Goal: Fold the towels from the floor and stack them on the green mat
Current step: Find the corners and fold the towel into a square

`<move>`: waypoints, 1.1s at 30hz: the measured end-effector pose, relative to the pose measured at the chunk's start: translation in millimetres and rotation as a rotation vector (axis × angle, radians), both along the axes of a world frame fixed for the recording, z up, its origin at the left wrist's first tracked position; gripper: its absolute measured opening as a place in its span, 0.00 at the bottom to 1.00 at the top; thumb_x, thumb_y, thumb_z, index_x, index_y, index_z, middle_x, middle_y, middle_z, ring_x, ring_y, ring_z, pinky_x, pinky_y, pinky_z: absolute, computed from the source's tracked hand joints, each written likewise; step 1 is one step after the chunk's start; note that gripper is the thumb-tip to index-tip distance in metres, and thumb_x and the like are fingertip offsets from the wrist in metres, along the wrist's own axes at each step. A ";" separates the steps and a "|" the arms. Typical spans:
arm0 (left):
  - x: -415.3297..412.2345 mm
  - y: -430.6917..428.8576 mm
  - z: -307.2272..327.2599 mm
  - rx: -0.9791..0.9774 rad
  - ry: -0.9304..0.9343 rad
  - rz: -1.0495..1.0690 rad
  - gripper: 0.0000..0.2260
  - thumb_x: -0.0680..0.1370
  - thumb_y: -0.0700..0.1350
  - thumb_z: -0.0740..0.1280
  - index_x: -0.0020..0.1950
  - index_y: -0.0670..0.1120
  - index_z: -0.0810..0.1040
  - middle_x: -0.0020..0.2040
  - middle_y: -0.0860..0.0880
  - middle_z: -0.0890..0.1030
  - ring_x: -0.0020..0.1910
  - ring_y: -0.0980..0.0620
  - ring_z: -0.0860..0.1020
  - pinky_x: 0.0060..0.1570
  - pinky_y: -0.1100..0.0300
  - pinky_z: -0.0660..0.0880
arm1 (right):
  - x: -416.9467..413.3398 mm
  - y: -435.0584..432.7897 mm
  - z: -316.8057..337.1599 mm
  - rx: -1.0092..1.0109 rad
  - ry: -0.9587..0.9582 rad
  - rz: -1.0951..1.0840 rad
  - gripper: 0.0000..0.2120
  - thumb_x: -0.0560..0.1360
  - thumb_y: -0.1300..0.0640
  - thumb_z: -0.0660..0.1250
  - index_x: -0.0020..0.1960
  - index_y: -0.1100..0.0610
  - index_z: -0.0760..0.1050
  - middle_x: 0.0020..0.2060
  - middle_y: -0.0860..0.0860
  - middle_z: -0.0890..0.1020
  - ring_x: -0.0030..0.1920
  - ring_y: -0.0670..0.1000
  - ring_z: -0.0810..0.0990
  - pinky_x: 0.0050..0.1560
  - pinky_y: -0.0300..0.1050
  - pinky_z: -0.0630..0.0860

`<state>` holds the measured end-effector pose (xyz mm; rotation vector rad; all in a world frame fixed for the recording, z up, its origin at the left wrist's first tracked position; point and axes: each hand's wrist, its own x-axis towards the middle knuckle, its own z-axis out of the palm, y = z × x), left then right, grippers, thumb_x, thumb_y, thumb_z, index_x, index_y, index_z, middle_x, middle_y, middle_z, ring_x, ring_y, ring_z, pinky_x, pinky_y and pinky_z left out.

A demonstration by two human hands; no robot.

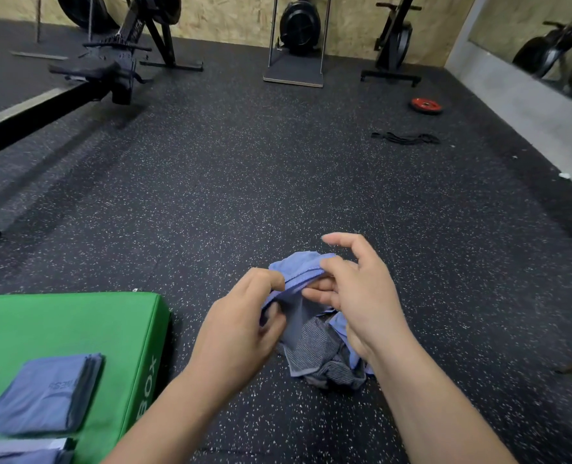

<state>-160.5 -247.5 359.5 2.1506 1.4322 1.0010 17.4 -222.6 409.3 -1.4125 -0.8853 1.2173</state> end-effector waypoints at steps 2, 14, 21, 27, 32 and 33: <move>-5.8 3.4 0.7 0.017 -0.014 -0.001 0.11 0.77 0.46 0.61 0.57 0.56 0.75 0.53 0.58 0.78 0.45 0.51 0.79 0.46 0.49 0.79 | 0.6 1.5 1.6 -0.001 -0.044 0.058 0.12 0.83 0.68 0.62 0.56 0.57 0.81 0.51 0.66 0.85 0.37 0.53 0.87 0.44 0.52 0.88; -37.3 26.0 -0.6 -0.126 -0.062 0.059 0.17 0.72 0.49 0.83 0.47 0.56 0.74 0.39 0.58 0.80 0.35 0.56 0.75 0.35 0.64 0.70 | 8.3 0.2 0.2 -0.052 -0.170 0.279 0.09 0.78 0.72 0.72 0.54 0.60 0.82 0.37 0.60 0.84 0.43 0.60 0.90 0.47 0.48 0.88; -57.8 34.4 9.2 -0.176 -0.235 0.072 0.07 0.76 0.46 0.81 0.44 0.55 0.84 0.37 0.54 0.84 0.34 0.59 0.76 0.38 0.59 0.74 | 18.8 5.6 1.3 0.057 -0.571 0.313 0.04 0.81 0.56 0.75 0.48 0.48 0.83 0.30 0.48 0.81 0.33 0.47 0.83 0.41 0.51 0.84; -63.0 36.2 8.8 -0.135 -0.232 0.100 0.10 0.77 0.42 0.79 0.52 0.55 0.83 0.44 0.60 0.87 0.45 0.57 0.85 0.49 0.61 0.79 | 19.8 8.1 -3.2 0.156 -0.835 0.361 0.04 0.80 0.50 0.73 0.47 0.44 0.81 0.50 0.43 0.77 0.50 0.41 0.79 0.52 0.40 0.73; -58.2 35.4 7.4 -0.123 -0.153 0.054 0.09 0.77 0.43 0.80 0.47 0.56 0.84 0.41 0.60 0.85 0.39 0.57 0.81 0.43 0.65 0.75 | 15.9 0.8 0.2 0.091 -0.802 0.483 0.07 0.79 0.47 0.74 0.52 0.45 0.77 0.48 0.41 0.84 0.51 0.41 0.81 0.55 0.41 0.75; -55.3 34.1 7.6 -0.129 -0.140 0.021 0.09 0.77 0.43 0.80 0.46 0.56 0.85 0.40 0.61 0.85 0.39 0.59 0.80 0.42 0.67 0.73 | 12.7 -2.1 -0.2 0.075 -0.771 0.516 0.11 0.77 0.46 0.76 0.55 0.44 0.76 0.49 0.40 0.84 0.51 0.38 0.81 0.54 0.35 0.74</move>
